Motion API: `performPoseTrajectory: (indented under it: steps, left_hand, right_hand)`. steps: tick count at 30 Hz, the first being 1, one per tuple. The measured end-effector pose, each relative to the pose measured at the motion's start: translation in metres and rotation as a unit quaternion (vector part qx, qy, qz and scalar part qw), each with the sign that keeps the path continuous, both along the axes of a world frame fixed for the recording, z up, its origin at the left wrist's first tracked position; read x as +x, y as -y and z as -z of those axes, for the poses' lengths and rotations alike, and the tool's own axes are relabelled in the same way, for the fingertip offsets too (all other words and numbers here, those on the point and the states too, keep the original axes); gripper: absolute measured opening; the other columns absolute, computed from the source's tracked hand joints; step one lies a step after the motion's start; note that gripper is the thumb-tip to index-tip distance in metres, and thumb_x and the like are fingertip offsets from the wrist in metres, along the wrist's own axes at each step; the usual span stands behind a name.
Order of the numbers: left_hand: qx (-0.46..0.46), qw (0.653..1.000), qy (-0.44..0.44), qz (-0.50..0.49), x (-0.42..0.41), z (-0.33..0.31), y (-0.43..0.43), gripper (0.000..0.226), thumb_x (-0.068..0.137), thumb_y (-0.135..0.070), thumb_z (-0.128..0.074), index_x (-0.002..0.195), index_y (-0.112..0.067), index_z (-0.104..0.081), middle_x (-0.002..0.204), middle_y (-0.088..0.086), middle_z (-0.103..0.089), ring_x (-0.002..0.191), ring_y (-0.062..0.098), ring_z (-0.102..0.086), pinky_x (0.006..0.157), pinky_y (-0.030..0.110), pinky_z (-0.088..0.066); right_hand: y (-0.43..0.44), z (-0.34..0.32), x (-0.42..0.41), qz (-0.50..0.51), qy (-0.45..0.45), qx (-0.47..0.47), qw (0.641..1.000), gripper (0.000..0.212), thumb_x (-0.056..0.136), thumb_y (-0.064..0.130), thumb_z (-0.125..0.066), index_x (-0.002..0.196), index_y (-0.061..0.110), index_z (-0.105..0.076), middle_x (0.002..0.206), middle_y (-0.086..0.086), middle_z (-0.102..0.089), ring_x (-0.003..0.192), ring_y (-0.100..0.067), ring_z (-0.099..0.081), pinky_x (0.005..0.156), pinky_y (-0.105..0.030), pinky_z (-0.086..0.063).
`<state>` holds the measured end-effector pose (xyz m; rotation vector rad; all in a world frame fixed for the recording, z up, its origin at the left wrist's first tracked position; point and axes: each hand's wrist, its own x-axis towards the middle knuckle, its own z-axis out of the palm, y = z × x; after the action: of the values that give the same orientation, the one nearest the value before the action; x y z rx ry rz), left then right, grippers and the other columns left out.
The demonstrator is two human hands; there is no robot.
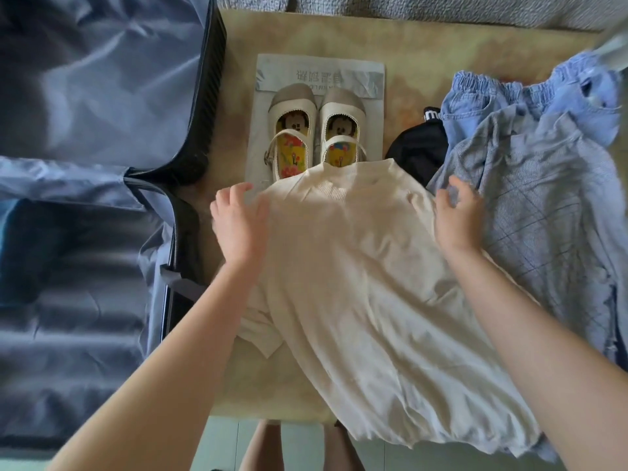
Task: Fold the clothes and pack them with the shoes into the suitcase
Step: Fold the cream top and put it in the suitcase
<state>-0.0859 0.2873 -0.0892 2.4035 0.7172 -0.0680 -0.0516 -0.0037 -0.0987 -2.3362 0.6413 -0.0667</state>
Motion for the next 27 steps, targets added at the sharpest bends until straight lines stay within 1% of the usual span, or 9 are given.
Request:
performPoseTrajectory:
  steps: [5, 9, 12, 14, 17, 21, 23, 25, 27]
  left_hand:
    - [-0.053, 0.998, 0.010, -0.015, -0.068, 0.001, 0.034, 0.032, 0.088, -0.016, -0.061, 0.118, -0.012, -0.053, 0.120, 0.006, -0.050, 0.114, 0.023, -0.044, 0.091, 0.027, -0.034]
    - [-0.116, 0.986, -0.092, -0.072, -0.139, 0.008, 0.055, 0.034, 0.088, -0.016, -0.062, 0.119, -0.009, -0.050, 0.113, 0.003, -0.048, 0.107, 0.029, -0.051, 0.090, 0.036, -0.042]
    - [-0.171, 0.959, -0.171, -0.149, -0.181, 0.013, 0.063, 0.037, 0.089, -0.019, -0.063, 0.120, -0.009, -0.048, 0.120, 0.008, -0.050, 0.098, 0.024, -0.054, 0.080, 0.030, -0.039]
    - [-0.206, 0.941, -0.199, -0.182, -0.198, 0.012, 0.068, 0.039, 0.090, -0.019, -0.062, 0.124, -0.008, -0.046, 0.123, 0.009, -0.054, 0.100, 0.022, -0.054, 0.079, 0.029, -0.039]
    - [-0.244, 0.924, -0.212, -0.205, -0.207, 0.010, 0.073, 0.045, 0.091, -0.017, -0.061, 0.131, -0.007, -0.043, 0.123, 0.006, -0.058, 0.111, 0.026, -0.055, 0.082, 0.028, -0.039]
    - [-0.291, 0.904, -0.238, -0.203, -0.209, 0.014, 0.077, 0.031, 0.089, -0.020, -0.064, 0.116, -0.010, -0.056, 0.106, 0.001, -0.065, 0.098, 0.019, -0.059, 0.080, 0.026, -0.041]
    - [-0.291, 0.907, -0.247, -0.178, -0.210, 0.012, 0.080, 0.017, 0.089, -0.024, -0.063, 0.101, -0.012, -0.061, 0.093, -0.002, -0.065, 0.087, 0.016, -0.058, 0.073, 0.025, -0.041]
    - [-0.296, 0.910, -0.229, -0.176, -0.212, 0.009, 0.083, 0.012, 0.089, -0.025, -0.062, 0.091, -0.013, -0.060, 0.087, -0.002, -0.065, 0.083, 0.017, -0.058, 0.066, 0.026, -0.043]
    - [-0.318, 0.906, -0.201, -0.191, -0.217, 0.007, 0.085, 0.013, 0.091, -0.025, -0.060, 0.092, -0.013, -0.057, 0.087, 0.000, -0.064, 0.086, 0.020, -0.061, 0.073, 0.030, -0.049]
  right_hand:
    - [0.002, 0.019, -0.073, -0.123, 0.040, -0.076, 0.989, 0.033, 0.082, 0.006, -0.057, 0.114, 0.000, -0.063, 0.116, -0.020, -0.061, 0.110, -0.037, -0.055, 0.098, -0.041, -0.039]
    - [-0.003, 0.023, -0.152, -0.148, -0.009, -0.087, 0.985, 0.030, 0.077, -0.004, -0.070, 0.107, 0.003, -0.067, 0.119, -0.017, -0.062, 0.110, -0.037, -0.057, 0.093, -0.047, -0.046]
    - [-0.011, 0.017, -0.201, -0.204, -0.049, -0.091, 0.974, 0.032, 0.077, 0.005, -0.075, 0.108, 0.008, -0.068, 0.118, -0.009, -0.061, 0.112, -0.029, -0.055, 0.097, -0.035, -0.041]
    - [-0.020, 0.014, -0.227, -0.237, -0.062, -0.103, 0.964, 0.039, 0.073, 0.010, -0.078, 0.111, 0.011, -0.066, 0.116, -0.005, -0.060, 0.109, -0.023, -0.052, 0.095, -0.027, -0.036]
    - [-0.038, 0.014, -0.257, -0.276, -0.080, -0.111, 0.951, 0.042, 0.067, 0.016, -0.084, 0.104, 0.016, -0.067, 0.109, -0.001, -0.060, 0.101, -0.017, -0.050, 0.089, -0.026, -0.037]
    - [-0.051, 0.021, -0.279, -0.282, -0.106, -0.110, 0.947, 0.040, 0.062, 0.024, -0.086, 0.096, 0.018, -0.068, 0.106, 0.001, -0.059, 0.097, -0.017, -0.050, 0.082, -0.027, -0.036]
    - [-0.052, 0.024, -0.283, -0.275, -0.110, -0.122, 0.947, 0.034, 0.065, 0.031, -0.082, 0.094, 0.020, -0.068, 0.110, 0.002, -0.058, 0.100, -0.019, -0.053, 0.083, -0.028, -0.037]
    - [-0.051, 0.025, -0.283, -0.271, -0.108, -0.127, 0.948, 0.032, 0.075, 0.047, -0.065, 0.093, 0.021, -0.069, 0.115, 0.002, -0.058, 0.104, -0.018, -0.054, 0.085, -0.029, -0.038]
    - [-0.051, 0.026, -0.285, -0.286, -0.102, -0.130, 0.944, 0.038, 0.077, 0.054, -0.058, 0.092, 0.021, -0.070, 0.118, 0.001, -0.059, 0.106, -0.020, -0.055, 0.086, -0.032, -0.041]
